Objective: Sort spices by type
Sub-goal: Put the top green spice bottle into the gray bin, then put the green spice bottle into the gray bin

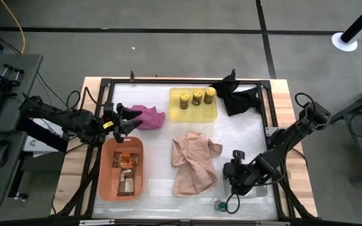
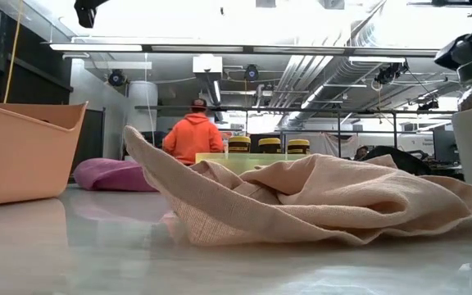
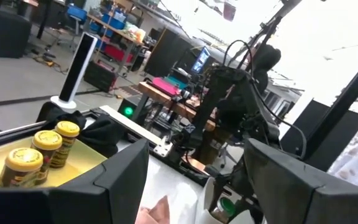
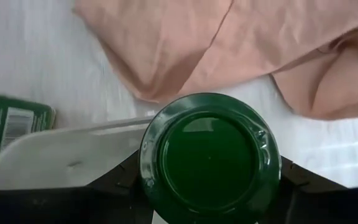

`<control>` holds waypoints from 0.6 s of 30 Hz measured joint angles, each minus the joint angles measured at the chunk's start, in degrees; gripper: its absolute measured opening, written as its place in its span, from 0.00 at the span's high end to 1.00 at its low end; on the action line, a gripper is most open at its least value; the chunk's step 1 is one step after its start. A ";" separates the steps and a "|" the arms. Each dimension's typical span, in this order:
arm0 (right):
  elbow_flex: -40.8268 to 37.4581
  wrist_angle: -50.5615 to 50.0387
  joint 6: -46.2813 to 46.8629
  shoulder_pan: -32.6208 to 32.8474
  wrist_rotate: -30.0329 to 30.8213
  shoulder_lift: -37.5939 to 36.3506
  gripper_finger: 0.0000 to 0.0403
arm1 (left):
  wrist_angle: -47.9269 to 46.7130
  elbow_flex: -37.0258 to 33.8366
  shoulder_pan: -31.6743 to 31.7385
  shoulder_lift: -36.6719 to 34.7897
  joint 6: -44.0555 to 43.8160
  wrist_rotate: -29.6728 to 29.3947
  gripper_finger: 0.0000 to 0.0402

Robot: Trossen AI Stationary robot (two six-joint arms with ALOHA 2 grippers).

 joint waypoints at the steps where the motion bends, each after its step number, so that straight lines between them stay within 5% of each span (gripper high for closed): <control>1: 0.00 0.00 -1.05 -0.06 -0.19 0.00 0.54 | -0.01 -0.01 0.00 0.00 0.00 -0.25 0.38; 8: 0.00 -0.11 -2.28 -0.06 -0.72 0.00 0.53 | -0.01 -0.01 0.00 0.00 0.47 -0.42 0.38; 14: 0.03 -0.07 0.95 -0.06 -1.05 0.00 0.17 | -0.01 -0.01 0.00 0.00 0.46 -0.42 0.38; 18: 0.93 -0.81 3.30 -0.11 -2.64 0.00 0.04 | -0.03 -0.01 0.00 -0.02 0.48 -0.40 0.38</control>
